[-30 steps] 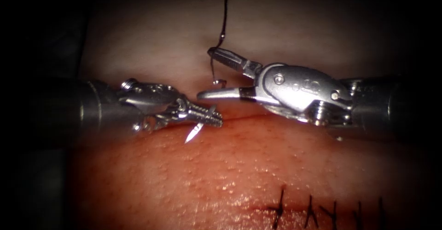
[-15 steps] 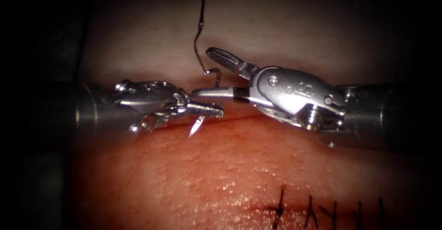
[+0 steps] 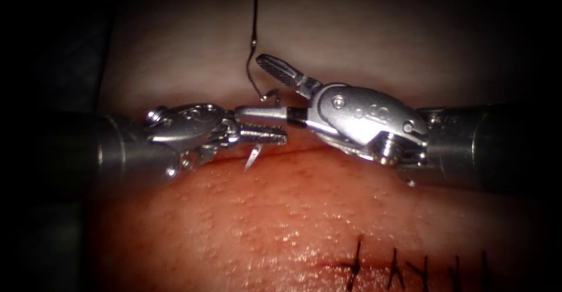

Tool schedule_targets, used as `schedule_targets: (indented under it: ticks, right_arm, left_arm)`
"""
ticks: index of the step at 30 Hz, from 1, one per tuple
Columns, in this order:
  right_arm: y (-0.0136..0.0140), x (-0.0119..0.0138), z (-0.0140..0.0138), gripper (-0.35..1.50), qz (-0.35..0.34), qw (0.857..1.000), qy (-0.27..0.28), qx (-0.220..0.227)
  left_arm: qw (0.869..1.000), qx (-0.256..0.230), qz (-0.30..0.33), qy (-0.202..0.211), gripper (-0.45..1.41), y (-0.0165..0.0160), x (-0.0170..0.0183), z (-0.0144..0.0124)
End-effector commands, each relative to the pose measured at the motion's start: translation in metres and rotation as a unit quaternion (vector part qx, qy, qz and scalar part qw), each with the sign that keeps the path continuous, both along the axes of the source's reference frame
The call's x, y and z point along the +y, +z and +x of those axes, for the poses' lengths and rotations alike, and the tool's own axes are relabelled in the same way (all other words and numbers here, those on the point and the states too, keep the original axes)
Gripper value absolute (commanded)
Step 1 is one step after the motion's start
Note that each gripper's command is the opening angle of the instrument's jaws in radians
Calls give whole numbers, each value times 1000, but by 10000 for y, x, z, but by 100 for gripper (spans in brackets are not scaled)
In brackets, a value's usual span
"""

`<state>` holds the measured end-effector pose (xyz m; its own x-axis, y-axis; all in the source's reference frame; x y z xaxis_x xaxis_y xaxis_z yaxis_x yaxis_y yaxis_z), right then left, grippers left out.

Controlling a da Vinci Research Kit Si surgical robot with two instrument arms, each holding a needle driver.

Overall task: Wound Closure
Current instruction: Hand the needle back to the right gripper.

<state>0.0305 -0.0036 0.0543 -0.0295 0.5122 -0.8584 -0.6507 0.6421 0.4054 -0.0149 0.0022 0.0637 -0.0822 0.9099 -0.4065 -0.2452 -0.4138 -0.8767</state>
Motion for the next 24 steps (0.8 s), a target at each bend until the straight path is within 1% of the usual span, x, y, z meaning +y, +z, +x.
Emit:
schedule_targets:
  ticks: [1, 5, 8, 12, 16, 19, 20, 23, 24]
  right_arm:
    - [3, 0, 4, 61, 0, 1000, 0, -2]
    - [3, -1, 2, 54, -2, 1000, 1, -8]
    - [3, -2, 2, 42, -4, 1000, 0, -11]
    - [2, -3, 2, 39, -6, 1000, -1, -13]
    - [2, -4, 2, 22, -9, 1000, -2, -15]
    - [1, -4, 1, 21, -8, 1000, -3, -15]
    - [1, -4, 1, 17, -10, 1000, -4, -17]
    - [1, -5, 2, 17, -10, 1000, -6, -18]
    - [1, -5, 2, 14, -9, 1000, -7, -18]
  left_arm:
    - [1000, -2, -1, -4, -45, 5, 1, -4]
    - [1000, -2, -5, -9, -45, 5, 2, -3]
    - [1000, -1, -10, -8, -45, 5, 2, -3]
    - [1000, 3, -19, -7, -45, 5, 2, -3]
    - [1000, 5, -25, -7, -45, 5, 2, -3]
    - [1000, 8, -28, -7, -45, 5, 2, -2]
    - [1000, 9, -27, -7, -45, 5, 2, -2]
    - [999, 9, -30, -7, -45, 5, 3, -2]
    - [999, 9, -30, -8, -45, 5, 3, -2]
